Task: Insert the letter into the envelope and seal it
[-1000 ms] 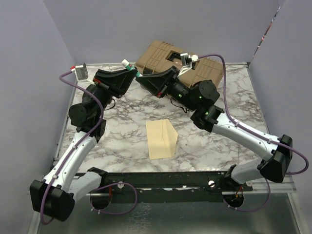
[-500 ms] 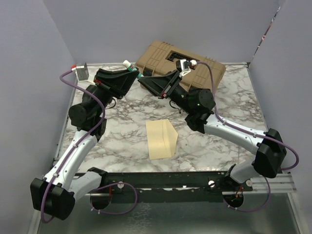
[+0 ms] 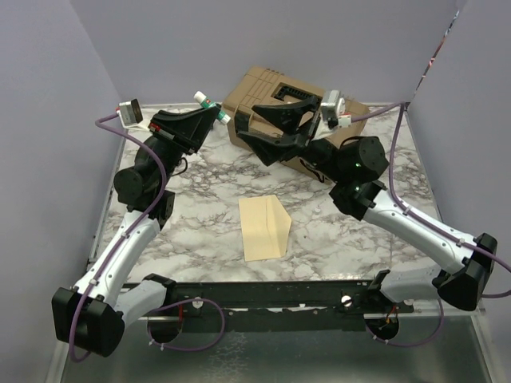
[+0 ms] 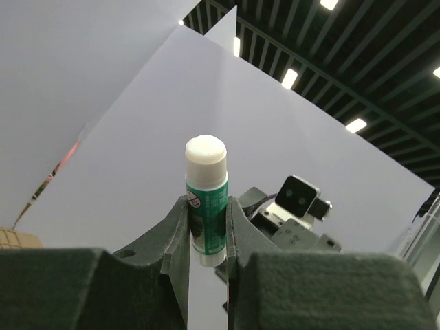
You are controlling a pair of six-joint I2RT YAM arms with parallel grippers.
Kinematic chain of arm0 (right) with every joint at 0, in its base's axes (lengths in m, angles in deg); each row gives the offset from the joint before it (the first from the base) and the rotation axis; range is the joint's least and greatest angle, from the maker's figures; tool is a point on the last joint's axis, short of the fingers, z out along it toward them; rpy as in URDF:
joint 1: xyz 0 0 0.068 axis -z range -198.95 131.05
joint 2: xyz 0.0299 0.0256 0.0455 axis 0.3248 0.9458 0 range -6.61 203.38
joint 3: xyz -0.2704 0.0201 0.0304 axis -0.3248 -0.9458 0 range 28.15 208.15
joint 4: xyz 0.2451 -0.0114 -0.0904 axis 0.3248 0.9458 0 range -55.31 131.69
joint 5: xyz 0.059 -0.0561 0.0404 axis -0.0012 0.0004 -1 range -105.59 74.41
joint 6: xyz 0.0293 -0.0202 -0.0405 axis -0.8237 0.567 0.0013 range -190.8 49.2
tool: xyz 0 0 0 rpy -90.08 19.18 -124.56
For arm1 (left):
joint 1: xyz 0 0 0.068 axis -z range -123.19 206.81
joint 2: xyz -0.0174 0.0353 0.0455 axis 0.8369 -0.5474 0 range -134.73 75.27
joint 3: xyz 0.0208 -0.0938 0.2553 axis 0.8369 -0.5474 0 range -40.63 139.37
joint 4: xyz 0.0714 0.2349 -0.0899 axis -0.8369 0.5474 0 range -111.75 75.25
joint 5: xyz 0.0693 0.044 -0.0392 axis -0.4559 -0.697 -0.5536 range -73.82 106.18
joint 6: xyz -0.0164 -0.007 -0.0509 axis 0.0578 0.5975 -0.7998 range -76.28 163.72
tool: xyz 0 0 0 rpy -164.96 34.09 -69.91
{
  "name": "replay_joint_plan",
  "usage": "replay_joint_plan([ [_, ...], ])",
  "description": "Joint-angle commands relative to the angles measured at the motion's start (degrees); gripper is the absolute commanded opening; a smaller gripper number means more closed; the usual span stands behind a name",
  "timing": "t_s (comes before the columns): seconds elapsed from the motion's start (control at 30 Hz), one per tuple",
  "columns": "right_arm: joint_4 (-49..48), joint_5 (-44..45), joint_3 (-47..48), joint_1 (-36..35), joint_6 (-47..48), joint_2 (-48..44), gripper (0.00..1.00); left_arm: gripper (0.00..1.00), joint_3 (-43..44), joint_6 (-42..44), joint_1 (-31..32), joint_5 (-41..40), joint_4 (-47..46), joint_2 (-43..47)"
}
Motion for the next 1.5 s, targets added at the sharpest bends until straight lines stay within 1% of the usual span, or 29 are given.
replay_joint_plan([
  [0.0, 4.6, -4.0, -3.3, 0.0, 25.4, 2.1, 0.71, 0.0, -1.7, -6.2, -0.2, -2.7, -1.1, 0.4],
  [0.1, 2.3, -4.1, -2.9, 0.0, 27.5, 3.2, 0.68, 0.0, -2.1, -7.5, -0.2, -3.5, -0.7, 0.5],
  [0.17, -0.3, -4.1, -2.6, 0.0, 26.1, 3.3, 0.6, 0.0, -2.2, -7.6, -0.2, -3.4, -0.3, 0.5],
  [0.2, -1.7, -4.1, -2.2, 0.0, 24.5, 3.3, 0.59, 0.0, -2.2, -7.4, -0.2, -3.6, -0.2, 0.7],
  [0.33, 0.3, -6.1, 1.7, -0.1, 24.1, 5.2, 0.57, 0.0, -2.0, -6.2, -0.2, -3.6, 0.8, 1.2],
  [0.57, -0.9, -5.3, 4.2, -1.3, 25.0, 7.8, 0.57, 0.0, -1.7, -5.7, -0.2, -3.3, 1.1, 1.2],
  [0.67, -0.9, -5.3, 5.7, -1.7, 25.2, 9.1, 0.55, 0.0, -1.9, -5.5, -0.2, -3.3, 1.2, 1.5],
  [0.9, -1.7, -4.7, 7.4, -2.0, 24.4, 11.1, 0.28, 0.0, -2.2, -5.2, -0.2, -3.5, 1.2, 1.8],
  [0.97, -2.3, -3.8, 7.4, -2.0, 23.5, 11.3, 0.17, 0.0, -2.2, -4.9, -0.2, -3.4, 1.3, 1.9],
  [1.07, -5.2, 0.1, 7.0, -2.0, 16.8, 10.8, 0.01, 0.0, -2.2, -3.8, -0.2, -3.1, 1.3, 2.2],
  [1.13, -5.8, 3.4, 7.4, -2.0, 9.4, 10.3, 0.0, 0.0, -2.5, -1.6, -0.2, -3.3, 1.2, 2.9],
  [1.27, -2.6, 10.3, 7.9, -2.0, -5.1, 7.9, 0.0, 0.0, -2.8, 5.6, -0.2, -4.3, 1.6, 5.4],
  [1.37, -1.0, 12.1, 7.3, -2.0, -14.8, 6.1, 0.0, 0.0, -2.2, 8.7, -0.2, -3.6, 1.8, 5.8],
  [1.47, 0.9, 11.9, 7.3, -2.0, -20.0, 5.3, 0.0, 0.0, -1.6, 9.4, -0.2, -2.1, 1.8, 5.3],
])
